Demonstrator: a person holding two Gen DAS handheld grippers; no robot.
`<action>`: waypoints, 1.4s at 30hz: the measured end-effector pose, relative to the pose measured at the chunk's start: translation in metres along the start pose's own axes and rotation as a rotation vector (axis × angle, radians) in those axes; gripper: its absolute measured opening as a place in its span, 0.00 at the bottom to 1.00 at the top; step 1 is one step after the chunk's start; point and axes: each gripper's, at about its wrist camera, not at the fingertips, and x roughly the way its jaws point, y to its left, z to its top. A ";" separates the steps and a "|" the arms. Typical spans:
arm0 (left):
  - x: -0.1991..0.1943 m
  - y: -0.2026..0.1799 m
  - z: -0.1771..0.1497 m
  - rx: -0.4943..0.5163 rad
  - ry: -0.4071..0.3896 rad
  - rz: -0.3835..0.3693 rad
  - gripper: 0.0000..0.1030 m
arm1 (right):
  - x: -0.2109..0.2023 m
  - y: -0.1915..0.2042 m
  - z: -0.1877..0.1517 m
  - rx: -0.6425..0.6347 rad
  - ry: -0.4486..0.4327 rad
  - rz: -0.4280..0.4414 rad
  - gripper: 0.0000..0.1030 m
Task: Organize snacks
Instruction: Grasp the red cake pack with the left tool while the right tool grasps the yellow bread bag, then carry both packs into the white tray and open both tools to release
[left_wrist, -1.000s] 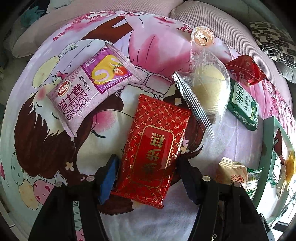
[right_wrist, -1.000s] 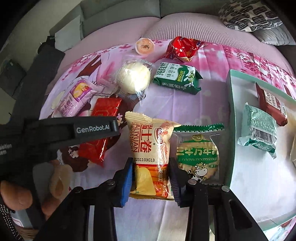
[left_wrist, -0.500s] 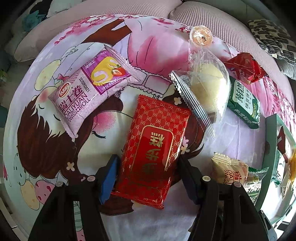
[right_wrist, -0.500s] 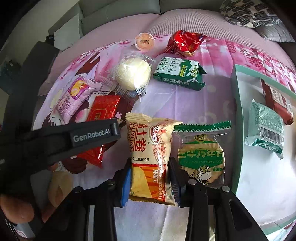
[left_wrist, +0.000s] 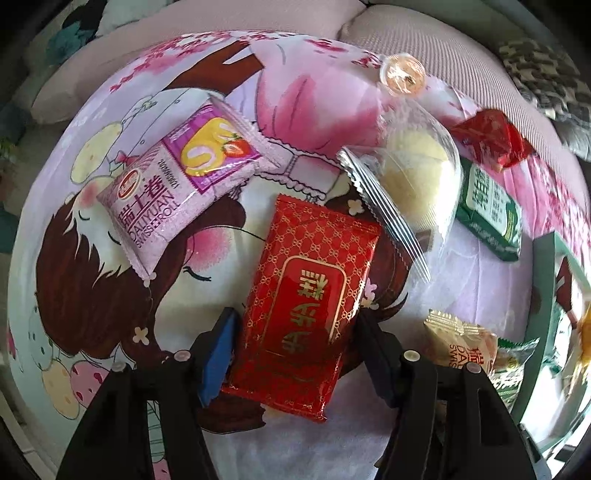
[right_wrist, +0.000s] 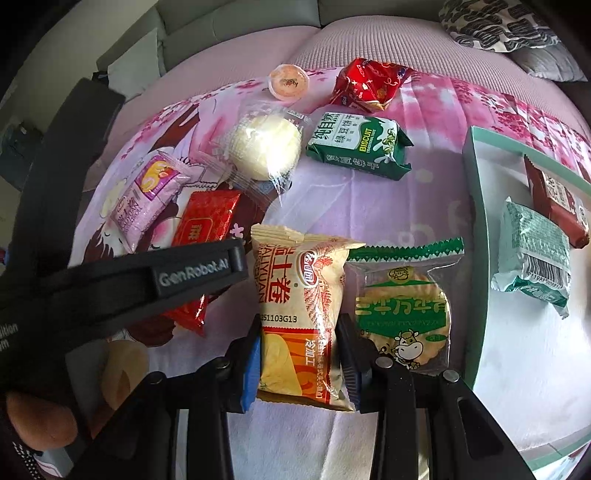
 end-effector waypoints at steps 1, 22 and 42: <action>-0.001 0.001 0.000 -0.007 -0.001 -0.002 0.60 | 0.000 -0.001 0.000 0.005 -0.001 0.004 0.38; -0.016 0.024 -0.005 -0.074 0.028 -0.171 0.46 | -0.047 -0.014 0.000 0.052 -0.100 0.059 0.37; -0.085 0.004 -0.035 -0.003 -0.127 -0.247 0.44 | -0.105 -0.072 -0.001 0.230 -0.230 0.006 0.37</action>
